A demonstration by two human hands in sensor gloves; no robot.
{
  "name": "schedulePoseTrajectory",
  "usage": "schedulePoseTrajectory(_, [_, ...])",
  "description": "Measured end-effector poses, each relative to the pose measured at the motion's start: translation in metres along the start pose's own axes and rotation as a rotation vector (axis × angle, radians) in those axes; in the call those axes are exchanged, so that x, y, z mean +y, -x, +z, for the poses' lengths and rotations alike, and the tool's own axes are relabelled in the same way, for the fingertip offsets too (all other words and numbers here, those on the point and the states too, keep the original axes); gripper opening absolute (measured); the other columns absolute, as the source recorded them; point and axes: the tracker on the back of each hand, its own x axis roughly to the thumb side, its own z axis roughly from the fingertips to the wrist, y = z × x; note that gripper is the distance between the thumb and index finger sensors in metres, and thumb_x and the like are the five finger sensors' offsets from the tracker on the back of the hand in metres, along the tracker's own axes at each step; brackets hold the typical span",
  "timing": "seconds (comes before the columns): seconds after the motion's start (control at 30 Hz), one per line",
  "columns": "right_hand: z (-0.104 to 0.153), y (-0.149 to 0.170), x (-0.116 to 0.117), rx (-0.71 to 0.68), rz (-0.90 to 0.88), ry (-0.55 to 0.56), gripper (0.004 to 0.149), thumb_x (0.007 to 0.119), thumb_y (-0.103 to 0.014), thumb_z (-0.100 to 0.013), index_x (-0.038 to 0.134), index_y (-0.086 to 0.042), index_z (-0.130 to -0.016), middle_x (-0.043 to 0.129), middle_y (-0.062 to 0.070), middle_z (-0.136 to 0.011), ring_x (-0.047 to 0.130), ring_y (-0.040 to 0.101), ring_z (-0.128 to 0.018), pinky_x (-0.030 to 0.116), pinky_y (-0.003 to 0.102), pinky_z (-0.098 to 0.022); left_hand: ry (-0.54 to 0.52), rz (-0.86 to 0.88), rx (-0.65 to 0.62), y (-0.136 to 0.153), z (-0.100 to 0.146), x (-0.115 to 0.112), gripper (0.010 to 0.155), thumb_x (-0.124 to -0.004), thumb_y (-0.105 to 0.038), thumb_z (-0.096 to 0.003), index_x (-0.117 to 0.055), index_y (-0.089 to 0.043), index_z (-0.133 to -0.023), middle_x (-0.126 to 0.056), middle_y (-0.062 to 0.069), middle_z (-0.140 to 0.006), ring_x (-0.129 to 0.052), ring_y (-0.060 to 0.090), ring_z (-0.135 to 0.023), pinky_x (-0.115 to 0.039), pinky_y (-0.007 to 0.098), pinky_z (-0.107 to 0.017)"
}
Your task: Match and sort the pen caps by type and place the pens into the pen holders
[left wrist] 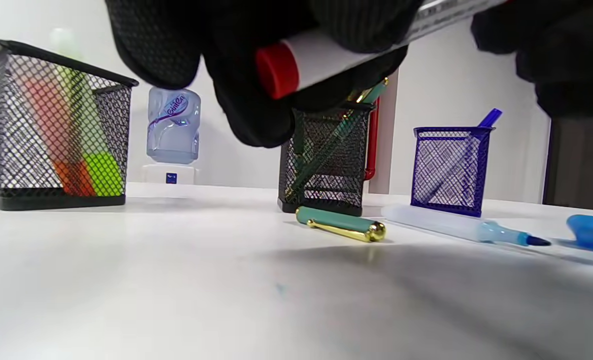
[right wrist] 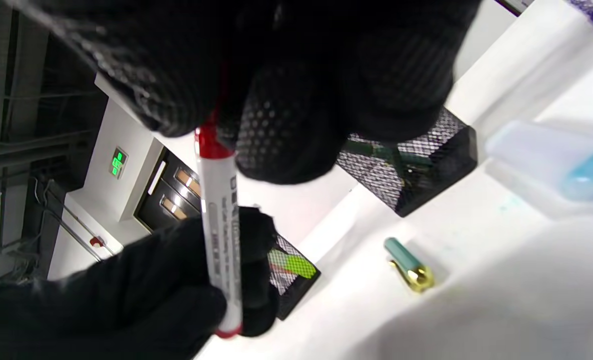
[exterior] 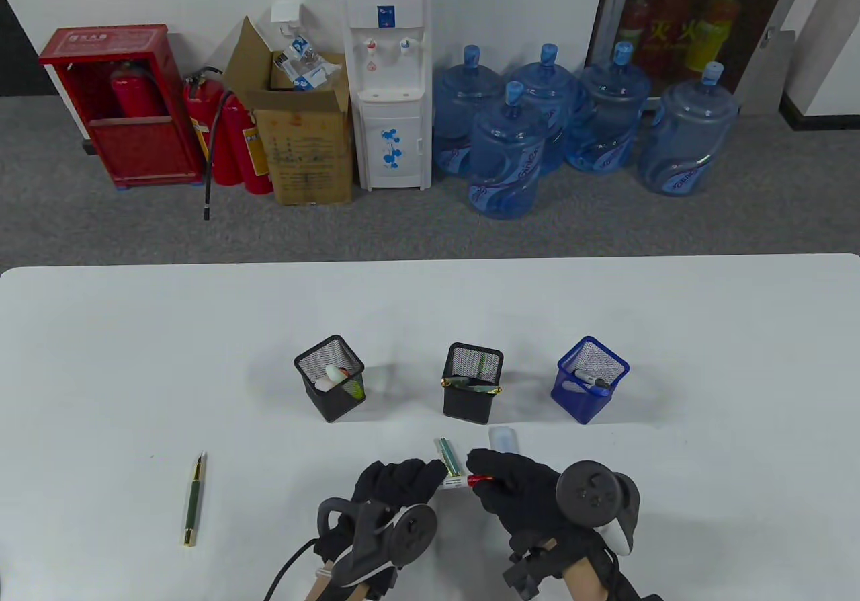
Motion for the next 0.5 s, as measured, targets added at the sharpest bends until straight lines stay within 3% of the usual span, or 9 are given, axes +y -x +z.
schedulePoseTrajectory(0.13, [-0.005, -0.008, -0.020, -0.019, 0.113, 0.053, 0.049, 0.084, -0.045, -0.035, 0.085, -0.027, -0.081, 0.100, -0.004, -0.063, 0.106, 0.004, -0.035, 0.099, 0.029, -0.033, -0.069, -0.030, 0.061, 0.007, 0.000, 0.006, 0.065, -0.069, -0.038, -0.0425, -0.055, -0.032, -0.105, -0.075, -0.001, -0.105, -0.093, 0.027, -0.091, -0.070, 0.057, -0.073])
schedulePoseTrajectory(0.27, [-0.014, -0.015, -0.070, 0.001, 0.172, 0.173, 0.049, 0.084, -0.044, -0.036, 0.085, -0.027, -0.082, 0.099, -0.004, -0.065, 0.106, 0.005, -0.038, 0.098, 0.030, -0.035, -0.085, 0.070, 0.151, 0.026, 0.003, 0.015, 0.065, -0.070, -0.040, -0.0428, -0.056, -0.031, -0.106, -0.075, 0.001, -0.105, -0.091, 0.030, -0.092, -0.068, 0.060, -0.073])
schedulePoseTrajectory(0.37, [-0.023, -0.020, -0.118, 0.044, 0.364, 0.306, 0.050, 0.084, -0.042, -0.038, 0.082, -0.027, -0.085, 0.097, -0.002, -0.069, 0.105, 0.006, -0.041, 0.097, 0.031, -0.037, -0.065, 0.012, 0.157, 0.033, 0.005, 0.013, 0.065, -0.070, -0.040, -0.0427, -0.058, -0.032, -0.106, -0.076, 0.001, -0.105, -0.091, 0.030, -0.091, -0.068, 0.060, -0.073])
schedulePoseTrajectory(0.5, [-0.032, -0.017, -0.151, 0.138, 0.653, 0.417, 0.049, 0.081, -0.039, -0.041, 0.079, -0.027, -0.089, 0.093, 0.001, -0.074, 0.104, 0.009, -0.045, 0.096, 0.033, -0.038, -0.008, -0.057, 0.158, 0.036, 0.004, 0.006, 0.063, -0.070, -0.042, -0.0424, -0.060, -0.033, -0.105, -0.078, 0.000, -0.104, -0.092, 0.029, -0.091, -0.067, 0.060, -0.073])
